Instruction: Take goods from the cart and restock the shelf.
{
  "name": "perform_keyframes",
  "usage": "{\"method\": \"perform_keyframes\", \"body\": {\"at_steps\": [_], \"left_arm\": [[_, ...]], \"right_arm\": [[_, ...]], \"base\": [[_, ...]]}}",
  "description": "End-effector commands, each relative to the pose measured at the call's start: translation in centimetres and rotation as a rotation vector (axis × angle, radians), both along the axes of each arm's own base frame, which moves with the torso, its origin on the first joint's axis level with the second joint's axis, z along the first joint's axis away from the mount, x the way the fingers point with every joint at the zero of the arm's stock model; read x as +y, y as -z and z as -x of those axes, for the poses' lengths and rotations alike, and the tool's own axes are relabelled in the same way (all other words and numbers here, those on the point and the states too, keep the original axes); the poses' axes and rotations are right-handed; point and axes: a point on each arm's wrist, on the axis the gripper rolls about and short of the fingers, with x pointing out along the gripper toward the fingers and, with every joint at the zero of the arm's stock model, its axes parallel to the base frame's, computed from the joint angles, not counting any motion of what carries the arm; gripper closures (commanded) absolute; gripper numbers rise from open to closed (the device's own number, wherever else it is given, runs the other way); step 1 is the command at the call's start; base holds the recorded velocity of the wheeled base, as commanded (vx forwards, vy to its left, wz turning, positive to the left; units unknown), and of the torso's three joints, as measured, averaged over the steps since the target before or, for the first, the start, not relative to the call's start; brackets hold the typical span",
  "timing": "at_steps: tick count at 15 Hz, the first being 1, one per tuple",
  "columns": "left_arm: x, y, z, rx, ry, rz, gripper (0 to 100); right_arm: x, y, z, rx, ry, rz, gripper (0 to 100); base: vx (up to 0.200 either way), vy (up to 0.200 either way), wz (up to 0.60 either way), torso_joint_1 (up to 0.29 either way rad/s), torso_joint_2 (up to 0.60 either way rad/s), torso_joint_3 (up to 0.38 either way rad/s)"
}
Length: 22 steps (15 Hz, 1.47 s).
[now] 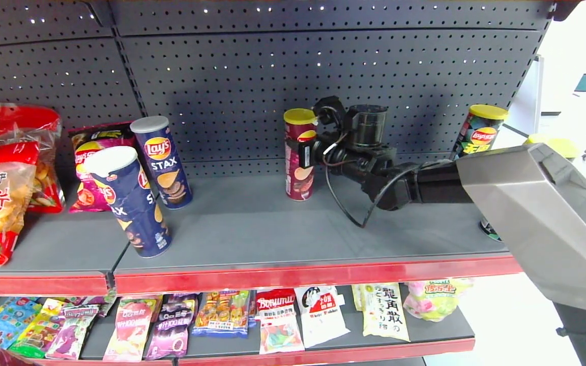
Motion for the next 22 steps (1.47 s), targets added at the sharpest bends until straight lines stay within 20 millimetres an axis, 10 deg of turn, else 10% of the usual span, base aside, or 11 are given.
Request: {"method": "perform_keyframes", "body": {"at_steps": [1,9,22], "left_arm": [[0.0,0.0,0.0,-0.002,0.0,0.0,100],[0.0,0.5,-0.1,0.017,0.006,-0.001,100],[0.0,0.9,-0.1,0.026,0.008,-0.001,100]], "right_arm": [[-0.4,-1.8,1.0,-0.019,0.047,-0.007,100],[-3.5,-5.2,10.2,0.084,0.218,0.016,100],[-1.7,-2.8,15.0,0.148,0.414,0.022,100]], "base": [[0.0,0.0,0.0,0.0,0.0,0.0],[0.0,0.0,0.0,0.0,0.0,0.0],[0.0,0.0,0.0,0.0,0.0,0.0]]}}
